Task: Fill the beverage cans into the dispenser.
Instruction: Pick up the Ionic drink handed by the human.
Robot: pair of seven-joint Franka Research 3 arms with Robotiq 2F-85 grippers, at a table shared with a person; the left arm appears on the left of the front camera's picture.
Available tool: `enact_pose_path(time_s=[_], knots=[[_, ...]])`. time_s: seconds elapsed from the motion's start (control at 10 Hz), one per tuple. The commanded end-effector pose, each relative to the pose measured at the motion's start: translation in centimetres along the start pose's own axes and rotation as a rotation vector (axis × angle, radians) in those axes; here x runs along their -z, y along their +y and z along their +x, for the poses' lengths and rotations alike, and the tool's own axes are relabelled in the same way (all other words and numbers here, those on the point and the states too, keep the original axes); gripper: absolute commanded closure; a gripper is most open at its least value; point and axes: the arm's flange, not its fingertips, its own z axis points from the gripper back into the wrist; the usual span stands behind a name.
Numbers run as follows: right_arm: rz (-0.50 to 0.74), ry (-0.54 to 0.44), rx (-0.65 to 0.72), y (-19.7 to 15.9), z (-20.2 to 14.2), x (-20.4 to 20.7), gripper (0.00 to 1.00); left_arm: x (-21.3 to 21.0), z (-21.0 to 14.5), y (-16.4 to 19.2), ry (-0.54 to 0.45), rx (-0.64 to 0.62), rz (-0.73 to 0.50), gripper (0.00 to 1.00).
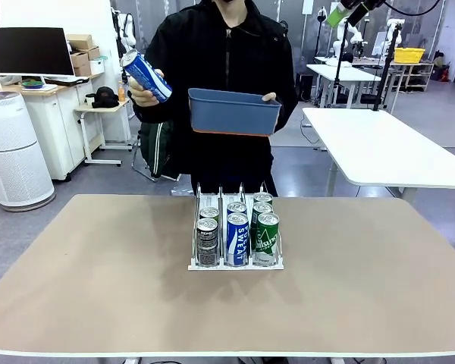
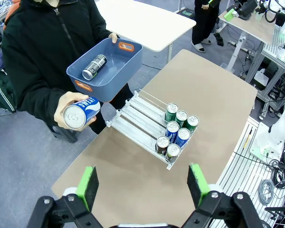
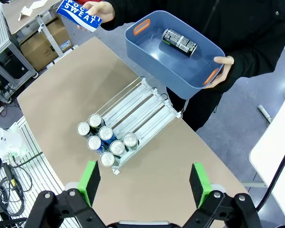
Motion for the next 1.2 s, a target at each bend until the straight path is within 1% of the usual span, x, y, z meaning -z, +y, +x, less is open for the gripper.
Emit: enact_pose_path(time_s=[0.0,1.1], knots=[[0.0,0.001,0.0,0.02,0.0,-0.11,0.0,-0.05,0.04,-0.05,-0.015,-0.015,-0.009,0.0],[0.0,0.001,0.0,0.02,0.0,-0.11,0.0,-0.05,0.04,-0.05,-0.015,-0.015,-0.009,0.0]])
